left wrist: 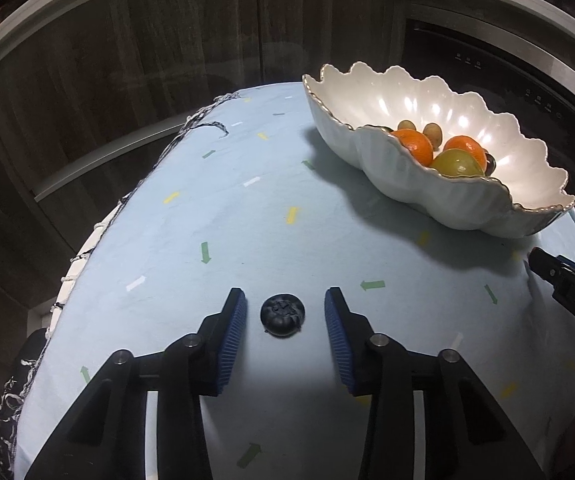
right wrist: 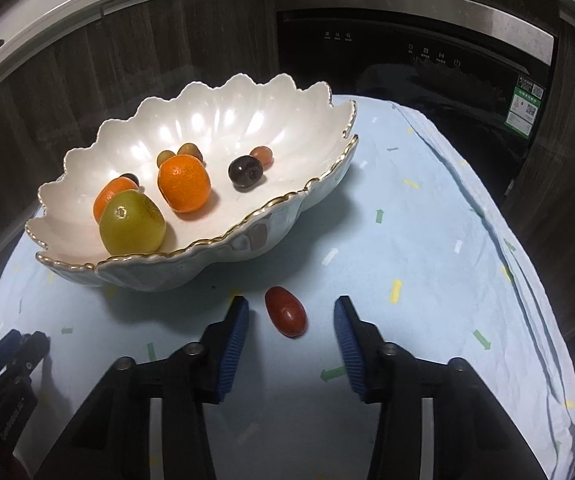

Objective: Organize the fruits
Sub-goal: 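Grasp the blueberry with the left tool while the right tool grasps a red grape, then carry the blueberry and red grape over the white bowl with both tools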

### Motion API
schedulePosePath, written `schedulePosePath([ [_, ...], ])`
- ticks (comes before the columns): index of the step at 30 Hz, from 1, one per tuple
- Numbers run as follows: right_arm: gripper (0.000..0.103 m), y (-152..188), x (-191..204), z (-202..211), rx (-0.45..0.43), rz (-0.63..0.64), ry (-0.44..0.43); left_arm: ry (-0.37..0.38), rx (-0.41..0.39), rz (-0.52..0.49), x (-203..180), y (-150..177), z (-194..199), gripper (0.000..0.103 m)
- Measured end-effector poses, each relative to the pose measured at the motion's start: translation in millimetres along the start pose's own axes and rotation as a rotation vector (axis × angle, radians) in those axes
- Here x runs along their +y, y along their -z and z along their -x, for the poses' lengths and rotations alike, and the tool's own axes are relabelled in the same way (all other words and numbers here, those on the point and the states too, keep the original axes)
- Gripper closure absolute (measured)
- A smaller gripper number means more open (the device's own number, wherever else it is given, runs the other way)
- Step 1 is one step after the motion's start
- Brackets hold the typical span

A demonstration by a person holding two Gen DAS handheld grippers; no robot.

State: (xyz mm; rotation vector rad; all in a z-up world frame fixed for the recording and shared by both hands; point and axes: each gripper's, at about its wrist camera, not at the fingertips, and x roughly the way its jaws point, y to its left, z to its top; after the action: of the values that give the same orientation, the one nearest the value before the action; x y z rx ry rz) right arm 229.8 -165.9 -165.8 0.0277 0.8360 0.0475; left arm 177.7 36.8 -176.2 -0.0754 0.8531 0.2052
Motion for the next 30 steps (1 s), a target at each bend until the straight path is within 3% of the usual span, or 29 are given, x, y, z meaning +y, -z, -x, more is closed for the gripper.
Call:
schedulePosePath([
  [7, 0.080, -2, 1, -5, 0.020, 0.006, -0.011, 0.020, -0.002, -0.005, -3, 0, 0, 0.073],
  [10, 0.081, -2, 2, -4, 0.019, 0.009, -0.013, 0.038, -0.003, -0.012, -4, 0, 0, 0.081],
  [30, 0.081, -6, 3, 24, -0.031, 0.022, -0.005, 0.064, -0.028, -0.023, -3, -7, 17, 0.081],
])
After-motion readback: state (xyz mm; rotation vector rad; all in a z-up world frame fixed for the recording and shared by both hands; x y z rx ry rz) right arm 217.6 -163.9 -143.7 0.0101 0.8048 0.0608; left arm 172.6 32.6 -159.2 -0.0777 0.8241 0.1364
